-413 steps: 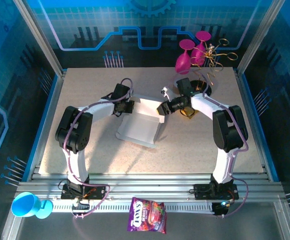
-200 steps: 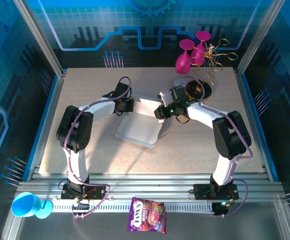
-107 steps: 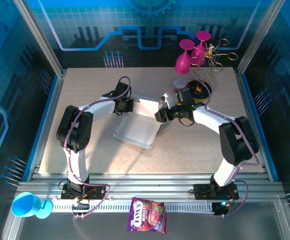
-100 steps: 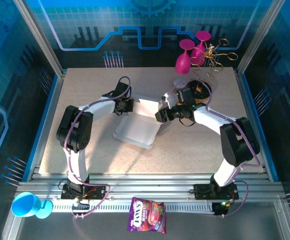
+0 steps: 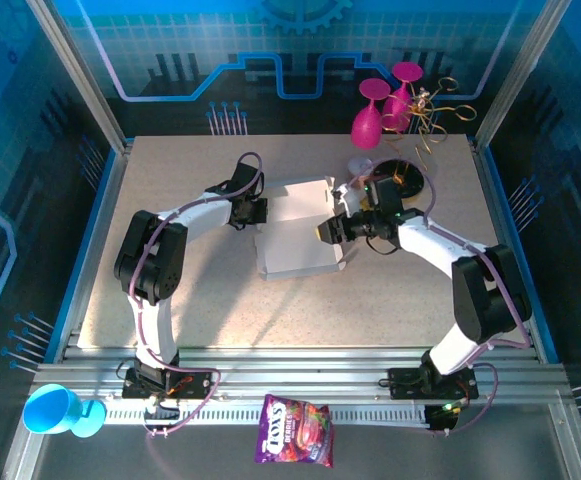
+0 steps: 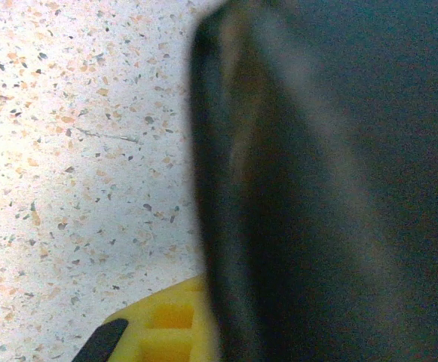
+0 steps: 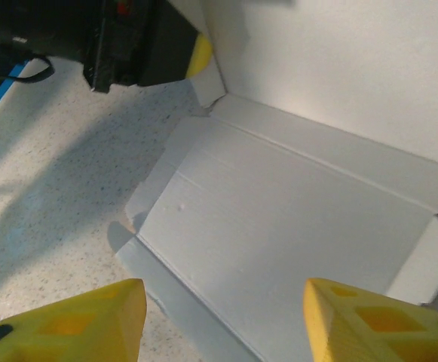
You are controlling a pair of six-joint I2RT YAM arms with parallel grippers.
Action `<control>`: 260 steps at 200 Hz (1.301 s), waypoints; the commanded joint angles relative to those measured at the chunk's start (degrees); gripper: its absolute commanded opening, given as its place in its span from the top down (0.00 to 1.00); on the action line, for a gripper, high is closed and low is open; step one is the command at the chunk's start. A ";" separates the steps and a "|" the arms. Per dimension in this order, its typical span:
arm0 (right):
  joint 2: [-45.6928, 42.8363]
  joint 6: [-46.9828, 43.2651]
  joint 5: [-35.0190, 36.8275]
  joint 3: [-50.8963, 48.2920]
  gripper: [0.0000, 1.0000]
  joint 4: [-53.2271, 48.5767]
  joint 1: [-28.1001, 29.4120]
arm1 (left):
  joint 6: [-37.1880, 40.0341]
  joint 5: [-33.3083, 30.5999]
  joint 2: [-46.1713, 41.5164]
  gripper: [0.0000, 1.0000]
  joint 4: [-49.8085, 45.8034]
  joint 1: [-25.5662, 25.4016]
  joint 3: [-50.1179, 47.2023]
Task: Fold the paper box
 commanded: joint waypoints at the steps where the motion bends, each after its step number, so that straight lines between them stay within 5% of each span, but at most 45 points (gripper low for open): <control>1: -3.11 2.44 3.05 -2.04 0.45 5.17 -4.24 | 1.15 -1.16 2.83 1.00 -6.97 -0.31 -0.16; 40: 0.66 5.01 2.48 1.06 0.53 6.89 -11.24 | 2.20 -1.67 3.03 1.00 -7.15 -0.38 0.38; 103: 18.82 0.44 -5.09 18.54 0.57 -3.18 -10.05 | 4.30 -1.63 3.69 1.00 -8.03 -0.22 1.89; 161: 24.49 -3.85 -16.30 25.31 0.53 -8.47 -9.87 | 5.81 0.71 5.00 1.00 -8.61 0.46 3.68; 260: 22.59 -4.16 -1.10 23.87 0.55 -10.05 -5.88 | 6.55 2.28 5.79 1.00 -8.71 0.48 4.57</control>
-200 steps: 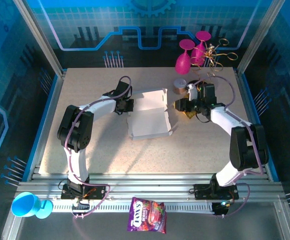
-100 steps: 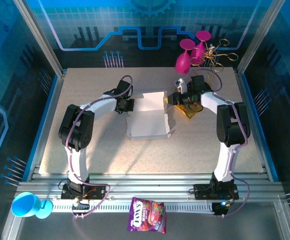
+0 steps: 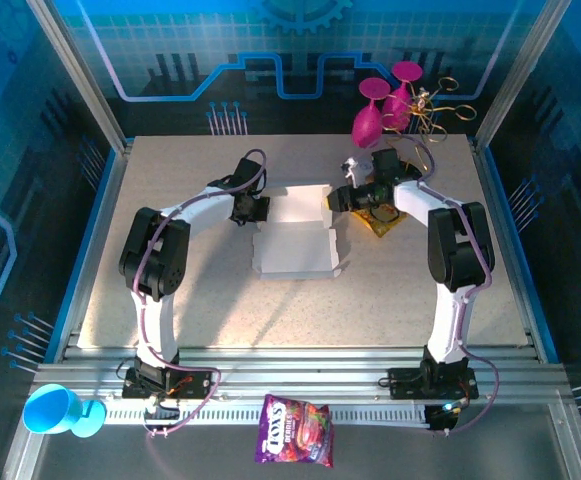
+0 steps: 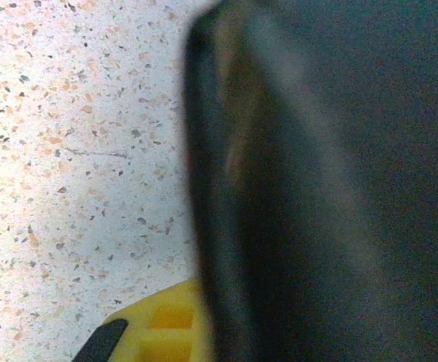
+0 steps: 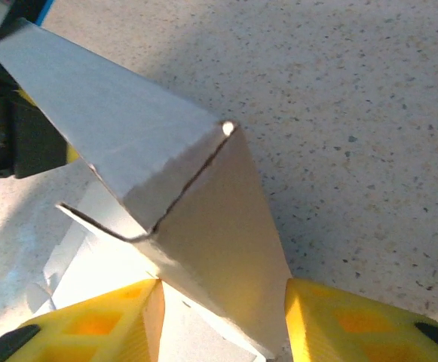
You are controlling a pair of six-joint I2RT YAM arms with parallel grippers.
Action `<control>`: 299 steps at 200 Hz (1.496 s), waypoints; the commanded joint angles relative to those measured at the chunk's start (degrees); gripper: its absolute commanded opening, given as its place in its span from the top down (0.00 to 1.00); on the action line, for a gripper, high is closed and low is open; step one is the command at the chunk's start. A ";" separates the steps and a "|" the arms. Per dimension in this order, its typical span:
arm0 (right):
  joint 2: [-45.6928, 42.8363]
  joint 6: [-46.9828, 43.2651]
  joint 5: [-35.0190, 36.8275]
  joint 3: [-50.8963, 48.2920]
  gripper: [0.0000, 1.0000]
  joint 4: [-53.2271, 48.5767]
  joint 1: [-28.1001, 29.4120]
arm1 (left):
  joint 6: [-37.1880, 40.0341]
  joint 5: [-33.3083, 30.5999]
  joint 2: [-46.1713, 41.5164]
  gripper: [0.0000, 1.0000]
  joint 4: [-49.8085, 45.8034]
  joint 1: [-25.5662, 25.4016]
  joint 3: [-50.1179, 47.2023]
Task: Fold the paper box
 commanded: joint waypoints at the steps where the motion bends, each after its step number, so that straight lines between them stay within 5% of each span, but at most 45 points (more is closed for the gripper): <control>1: -0.96 -1.00 5.18 0.05 0.55 -2.41 1.67 | 1.60 1.64 3.34 1.00 -4.20 0.35 -0.21; 108: -0.26 0.71 19.00 1.42 0.71 0.18 6.60 | 2.19 -2.29 4.39 1.00 -6.23 -1.11 1.80; 182: -1.01 4.86 25.98 -3.62 0.79 10.61 9.76 | -0.06 -5.52 4.19 1.00 -4.52 -1.99 0.01; 299: 0.03 7.48 30.06 -7.08 0.85 20.17 11.97 | 0.43 -6.38 3.91 1.00 -4.02 -1.86 -0.30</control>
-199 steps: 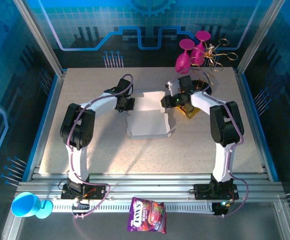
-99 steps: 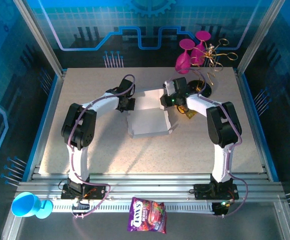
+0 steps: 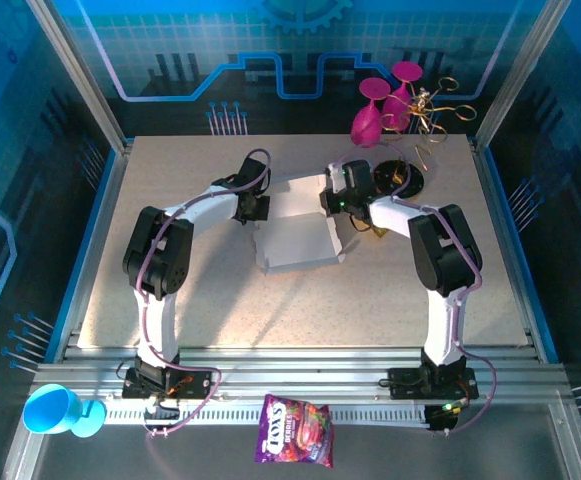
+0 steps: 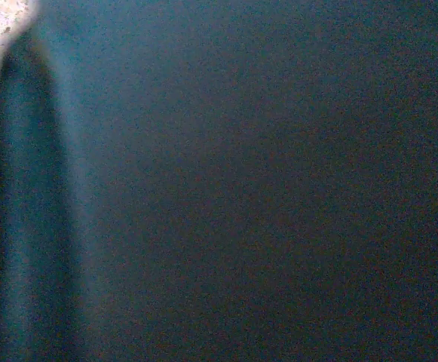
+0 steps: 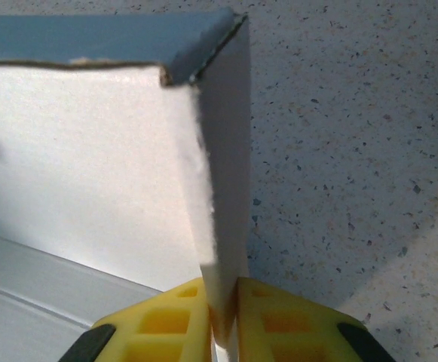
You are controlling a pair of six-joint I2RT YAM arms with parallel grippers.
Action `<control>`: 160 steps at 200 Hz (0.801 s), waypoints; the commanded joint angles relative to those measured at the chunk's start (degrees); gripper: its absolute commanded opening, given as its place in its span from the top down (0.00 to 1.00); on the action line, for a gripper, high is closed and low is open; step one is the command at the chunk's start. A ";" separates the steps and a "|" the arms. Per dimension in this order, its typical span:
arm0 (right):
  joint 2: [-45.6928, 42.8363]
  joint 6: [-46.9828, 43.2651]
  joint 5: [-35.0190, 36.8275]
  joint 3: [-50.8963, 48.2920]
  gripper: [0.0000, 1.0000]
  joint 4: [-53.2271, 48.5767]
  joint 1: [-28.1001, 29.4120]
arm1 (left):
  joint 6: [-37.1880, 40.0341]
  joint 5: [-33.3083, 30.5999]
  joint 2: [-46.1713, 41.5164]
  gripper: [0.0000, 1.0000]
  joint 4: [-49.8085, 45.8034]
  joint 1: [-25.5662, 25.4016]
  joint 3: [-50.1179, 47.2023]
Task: Fold the paper box
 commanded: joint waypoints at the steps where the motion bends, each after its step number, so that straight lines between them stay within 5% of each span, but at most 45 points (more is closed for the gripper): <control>1: 0.19 0.87 -0.41 -0.27 0.85 0.84 2.38 | 1.03 0.29 2.65 1.00 -2.58 -0.63 -2.18; 33: 0.97 0.76 2.93 1.50 0.86 -2.07 3.62 | 0.50 0.47 2.23 1.00 -1.83 -0.62 -2.96; 71: -0.19 0.89 7.67 -0.19 1.00 -0.25 5.55 | -0.37 1.27 1.37 1.00 -1.76 -0.54 -3.58; 136: -6.47 3.23 15.69 -7.72 1.00 3.61 9.25 | -2.83 2.65 -3.03 1.00 -2.19 -0.34 -7.90; 160: -10.23 3.92 19.18 -16.34 1.00 13.89 11.52 | -3.50 2.71 -5.97 1.00 0.08 -0.25 -11.95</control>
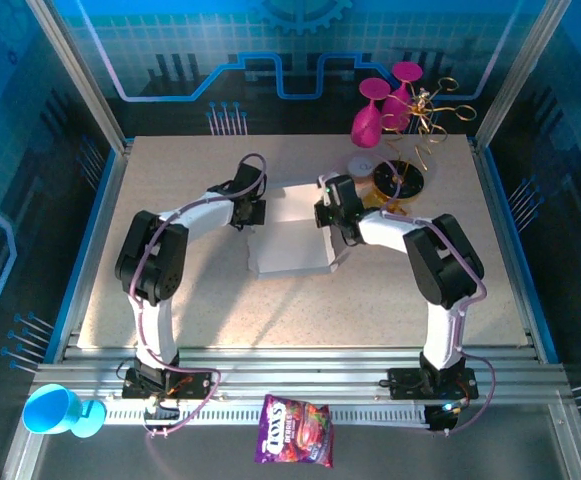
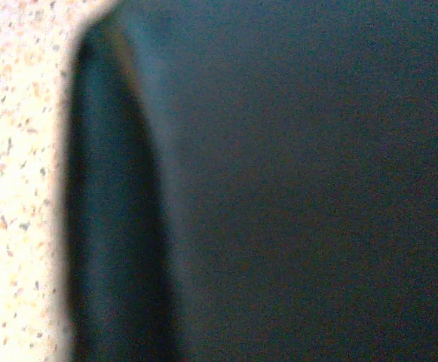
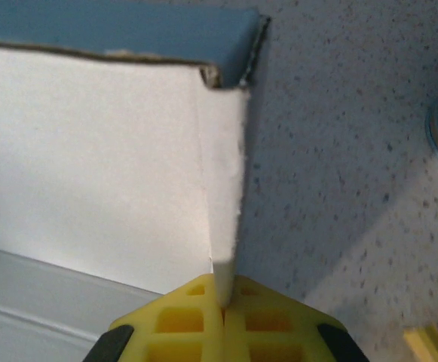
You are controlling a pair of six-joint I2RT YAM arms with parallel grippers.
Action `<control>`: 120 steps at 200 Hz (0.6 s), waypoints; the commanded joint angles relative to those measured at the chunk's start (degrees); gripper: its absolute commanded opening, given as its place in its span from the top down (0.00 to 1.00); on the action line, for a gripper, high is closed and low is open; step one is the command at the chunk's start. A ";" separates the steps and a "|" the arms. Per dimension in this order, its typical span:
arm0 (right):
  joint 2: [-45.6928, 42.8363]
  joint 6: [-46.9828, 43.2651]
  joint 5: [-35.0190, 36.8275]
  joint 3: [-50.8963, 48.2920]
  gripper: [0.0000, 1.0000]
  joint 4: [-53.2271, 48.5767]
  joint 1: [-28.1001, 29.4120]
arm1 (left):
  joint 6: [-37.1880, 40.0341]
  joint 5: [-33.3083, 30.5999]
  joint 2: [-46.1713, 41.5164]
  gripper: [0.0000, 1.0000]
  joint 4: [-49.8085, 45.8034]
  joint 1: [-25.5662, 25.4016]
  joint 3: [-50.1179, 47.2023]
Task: Fold the paper box
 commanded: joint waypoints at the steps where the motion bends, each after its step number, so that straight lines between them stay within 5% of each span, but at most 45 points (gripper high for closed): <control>1: -4.27 1.28 2.57 -7.21 1.00 9.60 3.79 | -0.91 3.18 -1.63 1.00 -3.10 -0.39 -5.28; 63: -8.32 1.54 11.46 -26.06 1.00 30.80 8.87 | -2.41 6.44 -8.12 1.00 7.39 -2.45 -15.59; 120: -6.66 0.60 12.43 -30.96 0.96 40.75 8.76 | -3.47 6.64 -11.83 1.00 13.92 -4.10 -23.02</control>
